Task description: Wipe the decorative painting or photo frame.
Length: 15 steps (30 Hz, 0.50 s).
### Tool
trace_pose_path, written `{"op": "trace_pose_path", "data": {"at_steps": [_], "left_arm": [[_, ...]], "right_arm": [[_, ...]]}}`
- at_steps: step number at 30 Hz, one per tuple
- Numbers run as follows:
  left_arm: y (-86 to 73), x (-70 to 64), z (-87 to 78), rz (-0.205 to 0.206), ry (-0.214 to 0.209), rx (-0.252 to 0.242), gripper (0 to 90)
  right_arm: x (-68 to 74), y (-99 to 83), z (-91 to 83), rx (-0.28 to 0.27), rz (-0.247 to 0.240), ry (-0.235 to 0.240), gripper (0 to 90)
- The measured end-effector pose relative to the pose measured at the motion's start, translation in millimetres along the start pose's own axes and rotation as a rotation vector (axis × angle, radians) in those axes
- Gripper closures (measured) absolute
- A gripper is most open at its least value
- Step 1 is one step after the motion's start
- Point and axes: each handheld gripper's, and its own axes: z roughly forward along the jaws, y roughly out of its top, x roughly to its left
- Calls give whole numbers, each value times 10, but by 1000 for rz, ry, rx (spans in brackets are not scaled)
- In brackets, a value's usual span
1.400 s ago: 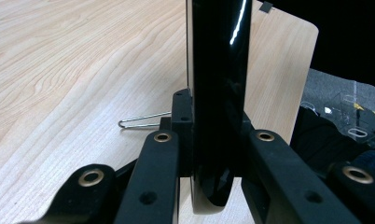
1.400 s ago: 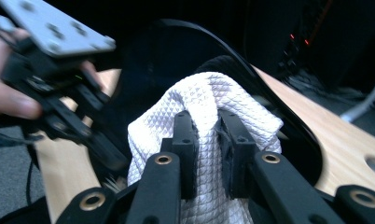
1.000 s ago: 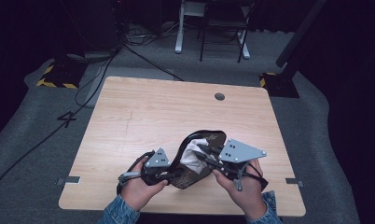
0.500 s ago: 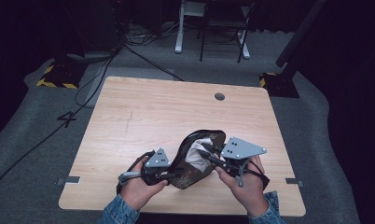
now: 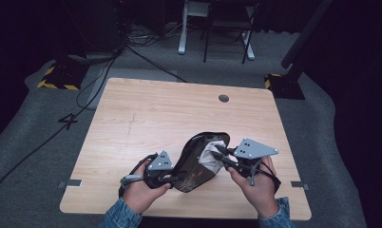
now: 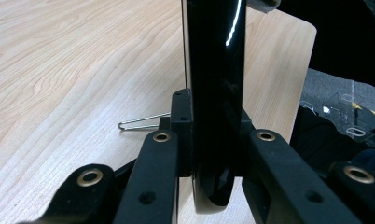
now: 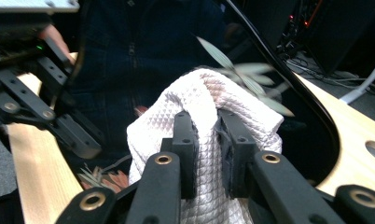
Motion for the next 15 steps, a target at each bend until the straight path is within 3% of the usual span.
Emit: {"op": "trace_pose_path", "data": {"at_steps": [15], "left_arm": [[1,-2,-1,0,2,0,794]], "right_arm": [[-221,-255,-25,36,67,-48,786]]}}
